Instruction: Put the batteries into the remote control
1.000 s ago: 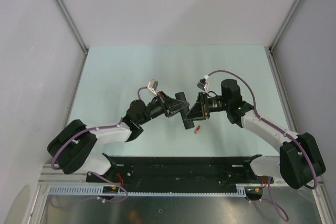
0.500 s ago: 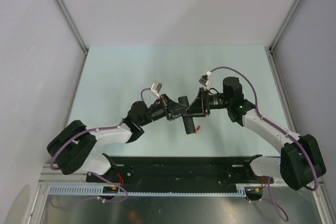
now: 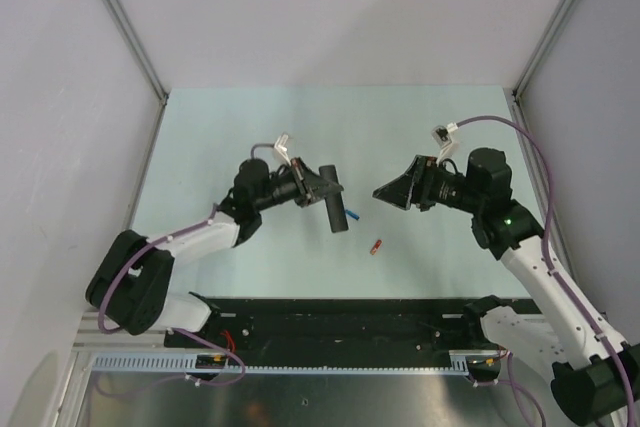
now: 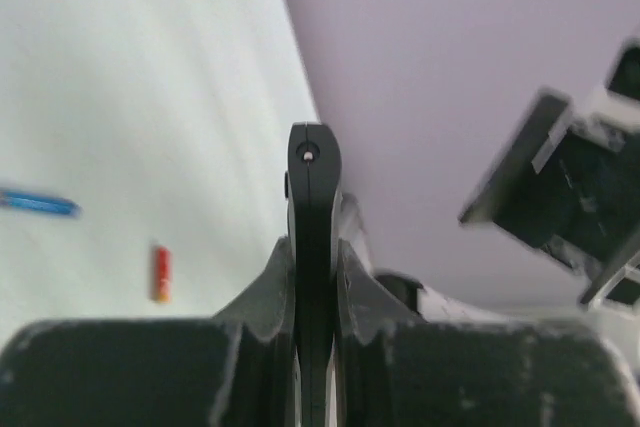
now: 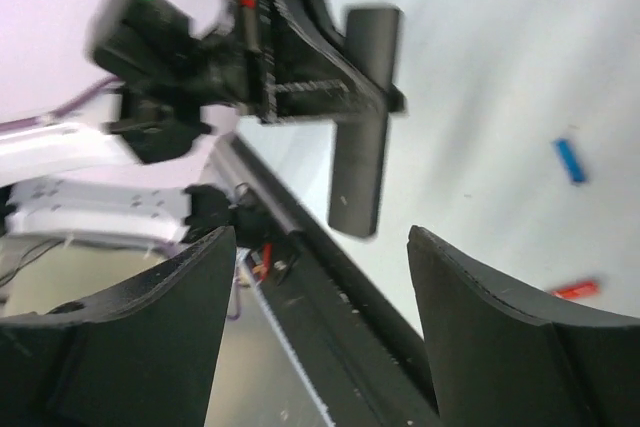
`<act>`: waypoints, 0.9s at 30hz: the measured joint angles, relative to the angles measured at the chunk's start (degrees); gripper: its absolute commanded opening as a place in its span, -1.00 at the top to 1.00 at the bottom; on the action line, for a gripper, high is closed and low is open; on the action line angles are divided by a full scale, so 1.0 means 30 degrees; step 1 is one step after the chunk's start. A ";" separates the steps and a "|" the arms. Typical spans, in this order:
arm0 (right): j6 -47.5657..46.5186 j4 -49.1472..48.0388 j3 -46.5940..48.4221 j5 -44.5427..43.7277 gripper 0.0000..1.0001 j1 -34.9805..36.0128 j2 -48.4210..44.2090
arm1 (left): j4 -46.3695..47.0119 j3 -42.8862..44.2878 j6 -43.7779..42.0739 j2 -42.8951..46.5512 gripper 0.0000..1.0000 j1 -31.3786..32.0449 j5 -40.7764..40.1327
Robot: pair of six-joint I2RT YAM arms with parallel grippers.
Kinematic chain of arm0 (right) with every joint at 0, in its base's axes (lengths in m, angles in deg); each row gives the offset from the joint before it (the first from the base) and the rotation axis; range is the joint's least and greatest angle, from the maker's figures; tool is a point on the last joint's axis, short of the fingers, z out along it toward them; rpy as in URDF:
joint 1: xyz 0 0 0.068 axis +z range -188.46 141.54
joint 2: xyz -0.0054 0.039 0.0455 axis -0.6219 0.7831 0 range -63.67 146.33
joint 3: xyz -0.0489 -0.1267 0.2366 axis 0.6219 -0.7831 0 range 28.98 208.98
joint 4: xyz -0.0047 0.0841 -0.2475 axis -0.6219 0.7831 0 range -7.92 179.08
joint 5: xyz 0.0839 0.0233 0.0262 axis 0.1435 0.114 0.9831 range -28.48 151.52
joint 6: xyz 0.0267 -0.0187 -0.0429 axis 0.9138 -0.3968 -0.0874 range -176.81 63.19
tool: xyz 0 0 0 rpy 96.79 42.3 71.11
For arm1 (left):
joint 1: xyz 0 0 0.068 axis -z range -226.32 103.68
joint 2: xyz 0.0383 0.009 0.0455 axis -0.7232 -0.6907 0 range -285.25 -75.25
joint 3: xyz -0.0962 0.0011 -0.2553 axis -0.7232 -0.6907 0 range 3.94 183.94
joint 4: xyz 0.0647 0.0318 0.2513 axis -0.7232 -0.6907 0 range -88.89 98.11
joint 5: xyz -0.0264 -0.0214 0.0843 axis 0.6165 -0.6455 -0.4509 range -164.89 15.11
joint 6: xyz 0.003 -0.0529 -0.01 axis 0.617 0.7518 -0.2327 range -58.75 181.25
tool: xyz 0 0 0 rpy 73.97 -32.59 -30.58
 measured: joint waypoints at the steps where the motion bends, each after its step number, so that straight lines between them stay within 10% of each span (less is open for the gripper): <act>1: -0.0466 0.0896 0.0044 -0.1195 -0.43 0.0022 -0.0372 | -0.1967 0.0962 -0.1180 0.0022 1.00 -0.0226 -0.0481; 17: -0.2623 0.7308 0.0051 -1.2058 -0.41 0.2565 0.0066 | -2.3729 1.2582 -1.3595 -0.5428 1.00 0.0291 -2.0101; 27: -0.3067 0.8174 0.0423 -1.3347 -0.42 0.2688 0.0481 | -2.7933 1.5679 -1.3355 -0.9209 1.00 0.0306 -2.2943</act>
